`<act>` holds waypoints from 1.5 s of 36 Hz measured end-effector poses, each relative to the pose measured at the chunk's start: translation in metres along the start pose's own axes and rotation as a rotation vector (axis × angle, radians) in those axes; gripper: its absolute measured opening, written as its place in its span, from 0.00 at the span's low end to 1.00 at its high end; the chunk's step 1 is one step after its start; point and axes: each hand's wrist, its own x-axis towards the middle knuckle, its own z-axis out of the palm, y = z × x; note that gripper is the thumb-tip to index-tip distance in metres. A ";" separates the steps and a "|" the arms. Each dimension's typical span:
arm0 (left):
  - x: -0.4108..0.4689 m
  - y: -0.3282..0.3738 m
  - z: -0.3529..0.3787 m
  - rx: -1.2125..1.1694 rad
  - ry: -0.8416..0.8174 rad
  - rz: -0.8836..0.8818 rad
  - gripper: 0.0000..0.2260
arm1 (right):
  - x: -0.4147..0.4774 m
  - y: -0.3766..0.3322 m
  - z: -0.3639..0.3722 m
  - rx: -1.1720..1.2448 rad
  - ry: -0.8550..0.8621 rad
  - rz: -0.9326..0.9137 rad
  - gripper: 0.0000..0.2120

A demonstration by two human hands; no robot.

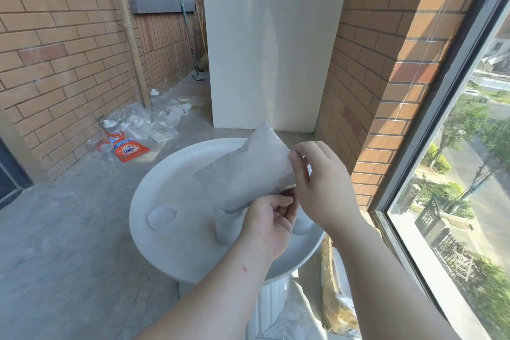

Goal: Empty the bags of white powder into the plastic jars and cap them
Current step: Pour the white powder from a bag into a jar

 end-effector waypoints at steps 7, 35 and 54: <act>0.001 0.000 -0.001 -0.007 -0.022 0.002 0.16 | 0.000 0.001 0.000 0.001 -0.008 -0.009 0.09; 0.003 -0.002 0.000 -0.020 -0.025 0.022 0.16 | -0.002 0.013 -0.005 0.029 -0.056 -0.025 0.08; 0.005 0.002 -0.004 -0.034 0.003 0.007 0.15 | 0.002 0.001 0.002 0.004 0.000 -0.062 0.08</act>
